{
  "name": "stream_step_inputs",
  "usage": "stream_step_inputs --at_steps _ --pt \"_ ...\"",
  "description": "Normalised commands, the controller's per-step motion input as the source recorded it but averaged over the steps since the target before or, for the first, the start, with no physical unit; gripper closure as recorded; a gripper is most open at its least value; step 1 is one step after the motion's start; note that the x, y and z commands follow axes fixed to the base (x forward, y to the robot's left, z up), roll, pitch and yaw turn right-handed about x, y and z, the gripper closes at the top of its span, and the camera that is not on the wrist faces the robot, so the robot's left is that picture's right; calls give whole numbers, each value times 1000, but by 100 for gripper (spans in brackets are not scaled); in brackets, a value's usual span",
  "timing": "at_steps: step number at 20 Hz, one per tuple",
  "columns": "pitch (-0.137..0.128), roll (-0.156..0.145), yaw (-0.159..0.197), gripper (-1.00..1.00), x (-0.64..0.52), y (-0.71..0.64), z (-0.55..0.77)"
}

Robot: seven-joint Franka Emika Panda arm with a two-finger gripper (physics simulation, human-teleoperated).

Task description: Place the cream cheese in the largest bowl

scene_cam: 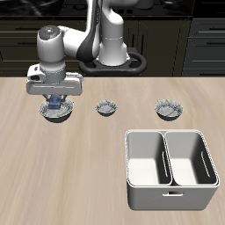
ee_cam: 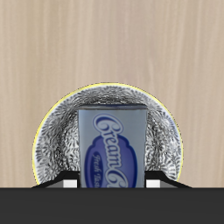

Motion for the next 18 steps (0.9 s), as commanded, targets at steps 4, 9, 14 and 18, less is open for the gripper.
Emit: stream_step_inputs --at_steps 4,9,14,18 --pt "23 3 15 -100 8 57 -133" --pt "12 -2 -14 -100 -1 3 -12" --pt "-1 -1 3 -100 -15 30 26" --pt "-2 14 0 -100 -33 76 60"
